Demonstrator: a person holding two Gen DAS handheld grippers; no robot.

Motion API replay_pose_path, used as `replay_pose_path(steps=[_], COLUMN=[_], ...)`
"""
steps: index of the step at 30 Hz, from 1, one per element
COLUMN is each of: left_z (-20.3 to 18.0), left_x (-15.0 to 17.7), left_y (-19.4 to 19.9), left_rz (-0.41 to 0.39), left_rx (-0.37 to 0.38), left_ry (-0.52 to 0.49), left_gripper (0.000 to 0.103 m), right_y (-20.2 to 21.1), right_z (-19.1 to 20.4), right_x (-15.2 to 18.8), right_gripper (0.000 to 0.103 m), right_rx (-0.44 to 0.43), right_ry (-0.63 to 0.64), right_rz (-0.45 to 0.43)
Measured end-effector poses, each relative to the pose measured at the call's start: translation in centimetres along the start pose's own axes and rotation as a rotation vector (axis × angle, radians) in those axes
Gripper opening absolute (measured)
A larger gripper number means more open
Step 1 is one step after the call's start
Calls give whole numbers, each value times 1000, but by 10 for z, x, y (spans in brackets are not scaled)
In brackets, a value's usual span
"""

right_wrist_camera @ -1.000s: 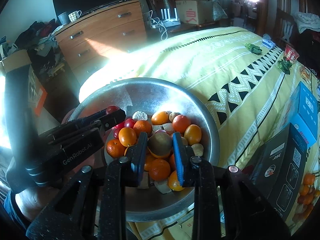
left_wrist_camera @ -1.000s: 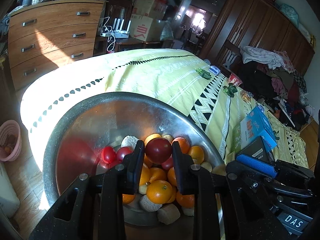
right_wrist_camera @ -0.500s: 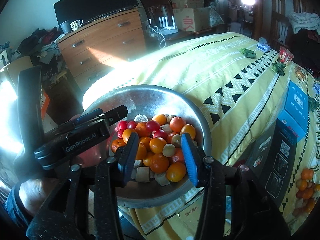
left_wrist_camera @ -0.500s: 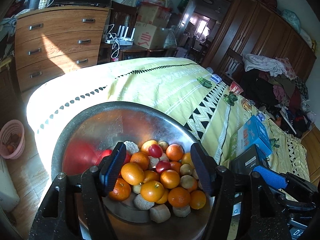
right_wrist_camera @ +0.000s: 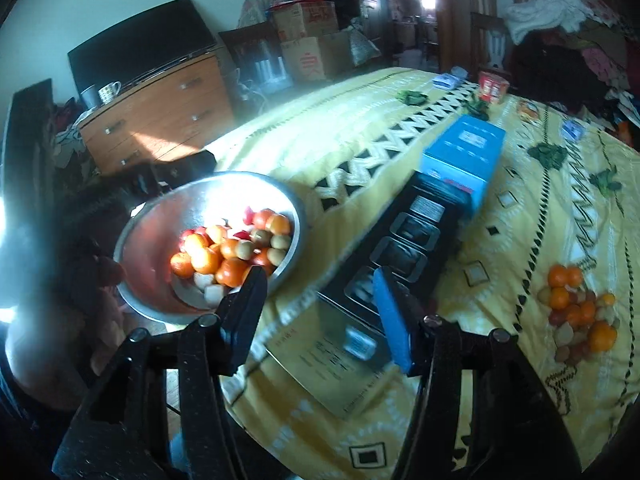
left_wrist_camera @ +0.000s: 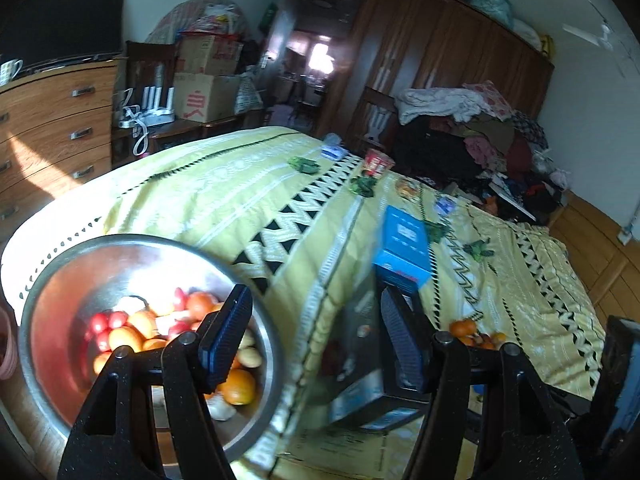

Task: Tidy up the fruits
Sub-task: 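Move both open grippers back to the fruit pile, then grasp a brown kiwi with the left gripper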

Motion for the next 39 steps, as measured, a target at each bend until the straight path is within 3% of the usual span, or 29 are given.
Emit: replay_pose_path(steps=[4,9,14,18,21,24,26,36,39], left_z=[-78,-162,-228,-273,-291,-296,-298,-304,-301], left_x=[21,67,119,158,183,204,212,224,224], left_y=[-20,-62,-112,-155,-186,-214,-227,-257,-257], left_rz=[53,192,341,446,513,565,583,582,574], left_rx=[124,248,316,371,383,349,335,322,319], left_ry=[-105,-205,-316,-383,-406,-423,-425,-427,-428], left_gripper=[68,68,68,56,46,38,37,37,23], right_y=[10,29,41,46,50,53,56,62,60], right_z=[-60,-128,-175,-209,-231,-249,-260,-291,-291], right_x=[43,95,129,149,164,178,187,197,196], right_gripper=[58,58,58,58,58,58,58,58,58], right_rx=[81,146,172,183,188,192,196,198,195], right_ry=[-110,-242,-363,-444,-491,-532,-558,-602,-601], right_rz=[48,80,88,82,76,75,73,53,50])
Point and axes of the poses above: each gripper's, at about its wrist camera, not at the fingertips, and y roughly against the way its jaws point, z to its left, x to its underside, the point moved 6 cm from there along -y, roughly the way its jaws point, and after that the axes turned 2 degrees about z, right-handed, at the moved point
